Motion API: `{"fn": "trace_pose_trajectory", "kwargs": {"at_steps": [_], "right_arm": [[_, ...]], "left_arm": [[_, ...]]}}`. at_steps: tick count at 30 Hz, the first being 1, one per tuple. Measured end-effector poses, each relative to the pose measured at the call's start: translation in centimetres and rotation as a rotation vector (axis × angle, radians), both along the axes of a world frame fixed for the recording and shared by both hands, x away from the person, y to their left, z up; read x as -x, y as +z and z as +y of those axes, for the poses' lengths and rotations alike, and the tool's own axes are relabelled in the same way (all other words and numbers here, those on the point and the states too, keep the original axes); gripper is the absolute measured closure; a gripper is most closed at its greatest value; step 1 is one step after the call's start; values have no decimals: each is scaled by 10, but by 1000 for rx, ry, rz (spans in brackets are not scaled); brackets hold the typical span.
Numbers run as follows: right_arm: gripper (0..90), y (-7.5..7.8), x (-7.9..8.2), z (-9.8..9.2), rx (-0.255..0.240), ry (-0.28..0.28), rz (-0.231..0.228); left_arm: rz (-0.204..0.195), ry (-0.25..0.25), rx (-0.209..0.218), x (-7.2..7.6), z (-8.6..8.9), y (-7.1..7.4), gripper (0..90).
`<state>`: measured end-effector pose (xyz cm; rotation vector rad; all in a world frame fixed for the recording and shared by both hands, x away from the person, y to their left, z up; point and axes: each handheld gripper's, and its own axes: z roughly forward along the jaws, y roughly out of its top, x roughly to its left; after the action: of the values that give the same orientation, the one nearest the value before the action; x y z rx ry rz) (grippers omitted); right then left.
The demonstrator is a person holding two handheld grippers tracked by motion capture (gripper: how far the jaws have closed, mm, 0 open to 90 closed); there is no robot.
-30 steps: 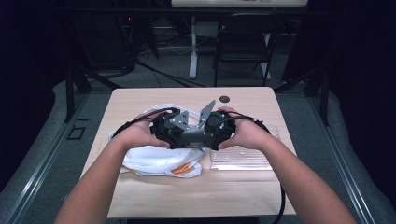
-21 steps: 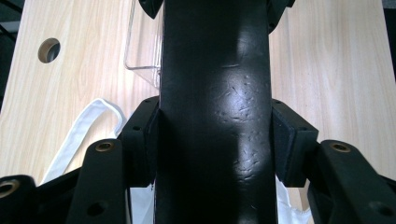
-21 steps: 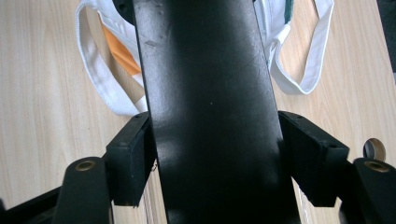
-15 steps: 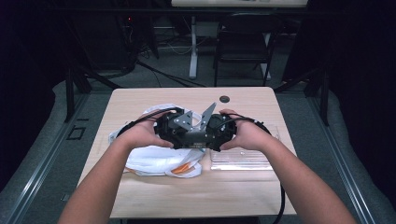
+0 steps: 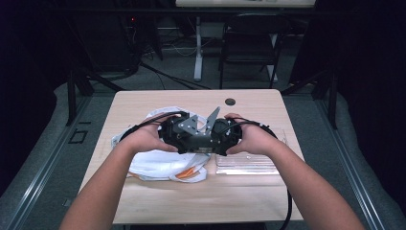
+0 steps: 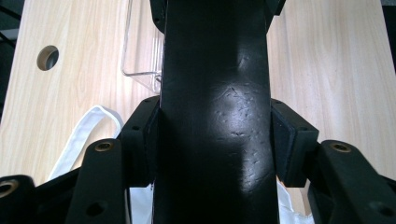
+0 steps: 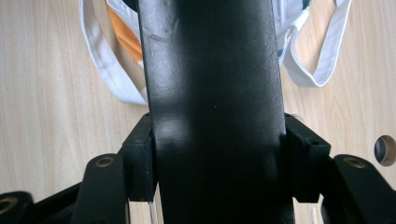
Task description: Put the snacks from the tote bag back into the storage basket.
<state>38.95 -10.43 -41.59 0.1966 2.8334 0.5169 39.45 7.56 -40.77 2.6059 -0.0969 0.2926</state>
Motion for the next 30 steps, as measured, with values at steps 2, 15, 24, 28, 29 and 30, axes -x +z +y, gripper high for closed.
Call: {"fn": "trace_pose_trajectory", "kwargs": {"at_steps": [2, 15, 24, 28, 29, 30], "right_arm": [[400, 0, 0, 0, 13, 7, -1], [426, -1, 0, 1, 15, 18, 1], [427, -2, -2, -1, 32, 8, -2], [427, -3, -4, -3, 49, 10, -2], [427, -3, -4, -3, 49, 10, -3], [427, -3, -4, -3, 49, 8, -2]], "left_arm": [[-9, -6, -2, -1, 0, 0, 435], [-2, 12, 35, -3, 5, 0, 378], [-30, 30, 69, -3, 12, 4, 328], [-38, 39, 83, -3, 17, 8, 327], [-37, 44, 85, -2, 18, 9, 327], [-37, 47, 86, -3, 20, 10, 326]]}}
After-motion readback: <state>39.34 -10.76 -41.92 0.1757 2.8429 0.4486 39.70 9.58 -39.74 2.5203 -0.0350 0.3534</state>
